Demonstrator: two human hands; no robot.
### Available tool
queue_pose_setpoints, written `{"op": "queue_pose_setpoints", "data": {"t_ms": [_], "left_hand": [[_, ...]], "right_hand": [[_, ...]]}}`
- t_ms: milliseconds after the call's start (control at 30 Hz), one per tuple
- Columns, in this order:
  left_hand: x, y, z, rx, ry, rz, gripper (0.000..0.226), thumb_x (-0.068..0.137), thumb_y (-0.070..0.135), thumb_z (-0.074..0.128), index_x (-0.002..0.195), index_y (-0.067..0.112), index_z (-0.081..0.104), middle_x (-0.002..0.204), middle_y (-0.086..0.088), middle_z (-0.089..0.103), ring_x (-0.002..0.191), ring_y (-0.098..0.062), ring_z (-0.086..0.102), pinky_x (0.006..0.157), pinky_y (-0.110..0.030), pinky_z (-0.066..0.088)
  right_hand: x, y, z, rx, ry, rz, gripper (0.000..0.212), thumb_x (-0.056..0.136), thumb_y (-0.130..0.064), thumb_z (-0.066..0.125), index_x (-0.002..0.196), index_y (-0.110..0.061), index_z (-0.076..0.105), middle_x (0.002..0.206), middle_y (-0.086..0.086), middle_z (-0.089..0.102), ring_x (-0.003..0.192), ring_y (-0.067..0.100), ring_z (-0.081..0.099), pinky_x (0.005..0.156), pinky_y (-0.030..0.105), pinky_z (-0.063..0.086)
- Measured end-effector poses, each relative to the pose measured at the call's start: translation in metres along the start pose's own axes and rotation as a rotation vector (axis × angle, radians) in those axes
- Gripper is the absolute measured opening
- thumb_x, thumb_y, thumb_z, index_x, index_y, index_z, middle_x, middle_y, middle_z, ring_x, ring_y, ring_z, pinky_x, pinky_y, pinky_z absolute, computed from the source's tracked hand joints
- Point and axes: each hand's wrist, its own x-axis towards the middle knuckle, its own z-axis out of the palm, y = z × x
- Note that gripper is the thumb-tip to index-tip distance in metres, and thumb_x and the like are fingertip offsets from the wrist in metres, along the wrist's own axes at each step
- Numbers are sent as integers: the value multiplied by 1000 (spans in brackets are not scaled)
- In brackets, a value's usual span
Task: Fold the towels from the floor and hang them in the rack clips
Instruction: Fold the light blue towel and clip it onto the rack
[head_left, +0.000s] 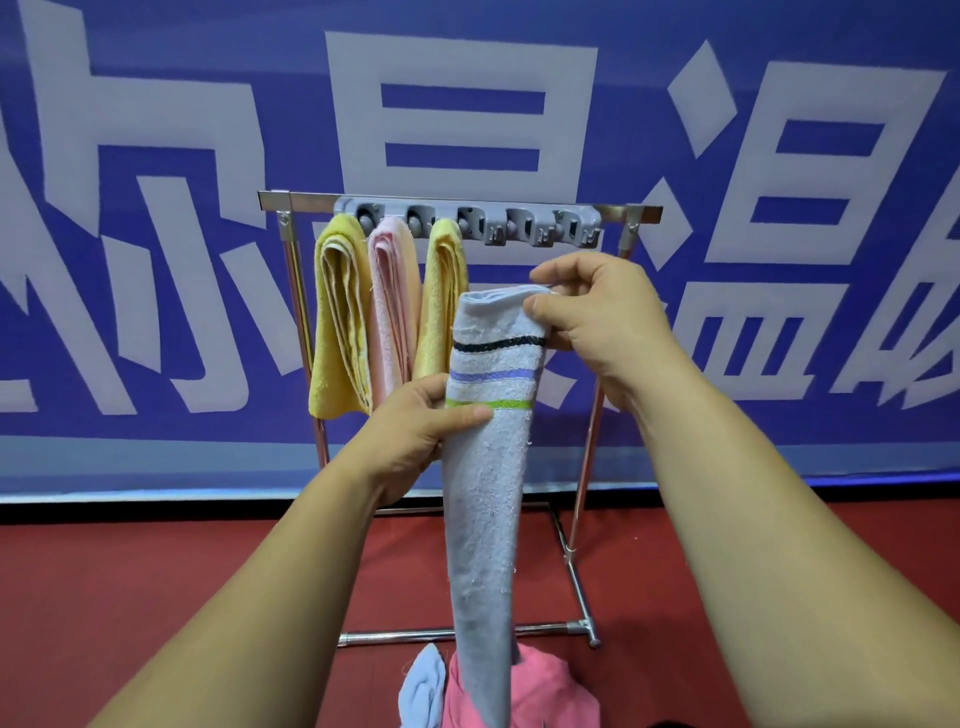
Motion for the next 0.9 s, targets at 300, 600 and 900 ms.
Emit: {"op": "queue_pose_setpoints", "data": {"t_ms": [300,600,900], "left_hand": [[-2,-2,-2,-61,31,-14,27,81,16,83,102,10,67,93,-9,74,70,-12,67,79,-35,53],[-3,-15,5,14,1,-75,17,90,1,76,100,9,66,97,-9,74,83,-16,70,79,-25,57],[16,10,27,-87,75,-131,16,97,7,70,83,14,69,74,-1,72,66,-12,65,73,-30,53]], "right_hand": [[16,-43,4,-75,110,-49,18,82,-3,81,93,-15,73,95,9,72,94,34,76,73,51,67],[30,-72,-6,-116,175,-47,20,81,0,78,94,-13,69,95,10,73,79,25,77,58,33,63],[63,-12,-32,-123,133,268,50,97,-18,70,135,8,52,92,13,55,66,22,61,54,32,48]]}}
